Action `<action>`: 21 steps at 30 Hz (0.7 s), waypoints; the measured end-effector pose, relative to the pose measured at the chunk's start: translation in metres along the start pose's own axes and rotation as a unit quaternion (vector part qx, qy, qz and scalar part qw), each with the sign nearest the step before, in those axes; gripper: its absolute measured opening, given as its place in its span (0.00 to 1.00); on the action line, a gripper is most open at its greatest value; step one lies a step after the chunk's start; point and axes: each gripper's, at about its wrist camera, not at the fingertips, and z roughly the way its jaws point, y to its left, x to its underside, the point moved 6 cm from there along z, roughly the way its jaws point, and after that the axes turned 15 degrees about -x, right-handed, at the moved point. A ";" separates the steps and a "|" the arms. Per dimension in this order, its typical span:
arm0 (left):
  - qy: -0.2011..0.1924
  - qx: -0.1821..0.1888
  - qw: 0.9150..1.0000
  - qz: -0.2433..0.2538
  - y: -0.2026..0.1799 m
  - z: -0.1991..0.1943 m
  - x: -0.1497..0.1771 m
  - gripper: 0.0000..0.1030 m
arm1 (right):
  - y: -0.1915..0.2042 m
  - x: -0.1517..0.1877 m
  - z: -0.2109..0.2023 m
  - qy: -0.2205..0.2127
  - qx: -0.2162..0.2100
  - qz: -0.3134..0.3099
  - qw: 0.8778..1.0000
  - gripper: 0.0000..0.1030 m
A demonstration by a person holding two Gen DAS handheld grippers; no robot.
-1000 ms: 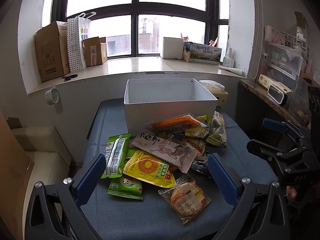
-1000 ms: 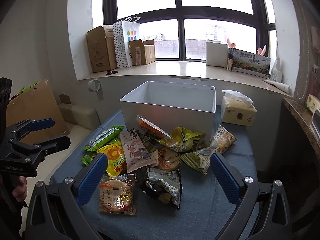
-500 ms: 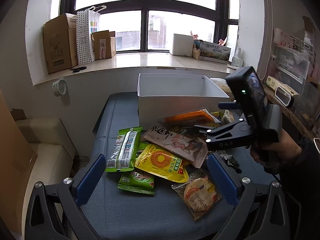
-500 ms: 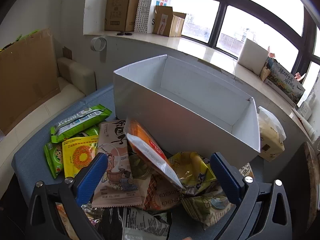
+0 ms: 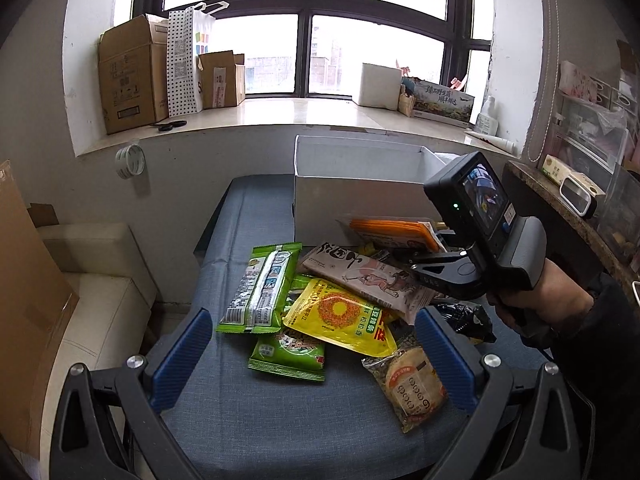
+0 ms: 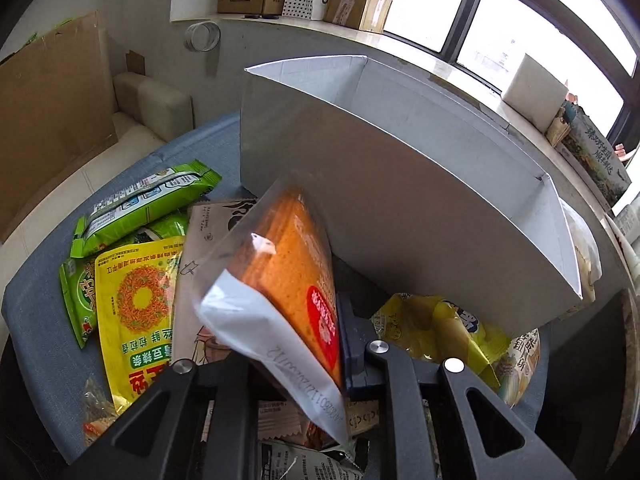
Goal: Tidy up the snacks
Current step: 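Reach the right gripper to the orange-and-white bag and grasp it, then lift the orange bag over the box with the right gripper while the left grasps the green stick packet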
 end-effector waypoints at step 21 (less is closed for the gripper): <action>0.125 -0.019 0.990 0.060 0.016 0.158 0.008 1.00 | 0.027 0.040 -0.142 -0.170 -0.048 0.073 0.982 0.15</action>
